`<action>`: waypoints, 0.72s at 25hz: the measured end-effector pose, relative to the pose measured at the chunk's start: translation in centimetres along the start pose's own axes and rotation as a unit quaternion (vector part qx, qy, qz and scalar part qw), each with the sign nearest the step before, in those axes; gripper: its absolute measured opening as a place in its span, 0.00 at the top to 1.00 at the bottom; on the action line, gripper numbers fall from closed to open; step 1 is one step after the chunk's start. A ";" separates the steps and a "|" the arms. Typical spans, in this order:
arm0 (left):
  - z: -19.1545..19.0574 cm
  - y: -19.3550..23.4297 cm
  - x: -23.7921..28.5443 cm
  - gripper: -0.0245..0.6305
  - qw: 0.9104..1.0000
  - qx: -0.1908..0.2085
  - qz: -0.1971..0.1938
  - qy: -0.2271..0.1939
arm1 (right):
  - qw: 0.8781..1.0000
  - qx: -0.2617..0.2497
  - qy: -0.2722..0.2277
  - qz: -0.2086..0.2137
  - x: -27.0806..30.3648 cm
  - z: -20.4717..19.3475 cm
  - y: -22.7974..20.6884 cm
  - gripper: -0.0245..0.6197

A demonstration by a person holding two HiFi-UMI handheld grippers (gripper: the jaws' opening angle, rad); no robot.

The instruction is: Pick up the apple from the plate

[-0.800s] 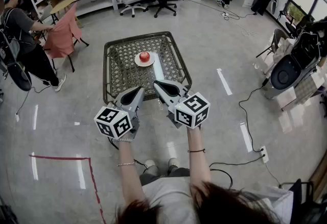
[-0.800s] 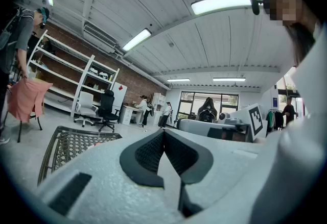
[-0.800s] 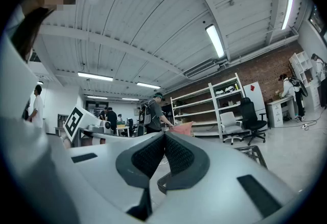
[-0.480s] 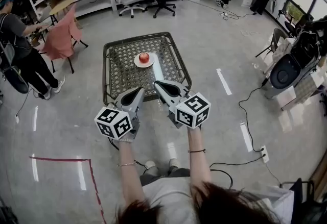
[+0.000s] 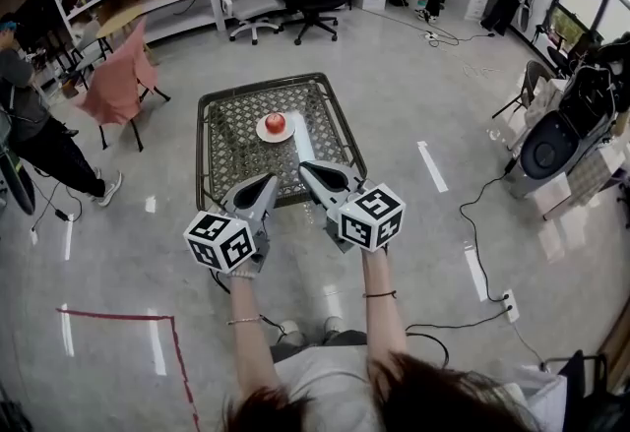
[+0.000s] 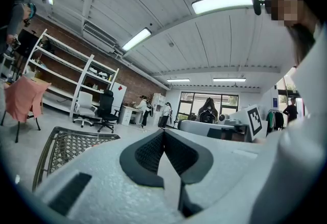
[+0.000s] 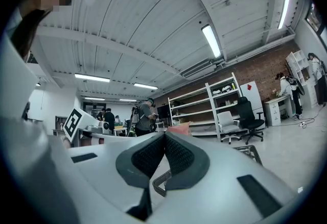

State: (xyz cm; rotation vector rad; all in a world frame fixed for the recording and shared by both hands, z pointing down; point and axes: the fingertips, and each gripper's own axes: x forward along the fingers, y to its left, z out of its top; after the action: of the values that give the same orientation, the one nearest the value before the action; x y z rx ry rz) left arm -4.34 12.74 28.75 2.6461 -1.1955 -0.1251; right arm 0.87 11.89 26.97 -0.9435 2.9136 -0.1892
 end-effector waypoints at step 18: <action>-2.0 -0.2 4.8 0.95 0.999 -0.007 0.030 -0.005 | 1.000 0.005 0.019 0.014 -1.3 -1.3 -5.4 0.95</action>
State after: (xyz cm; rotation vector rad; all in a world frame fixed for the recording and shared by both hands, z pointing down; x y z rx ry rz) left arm -0.72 9.64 30.75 2.5966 -1.2722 -0.1364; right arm 4.91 8.44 29.06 -0.9082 2.9550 -0.2220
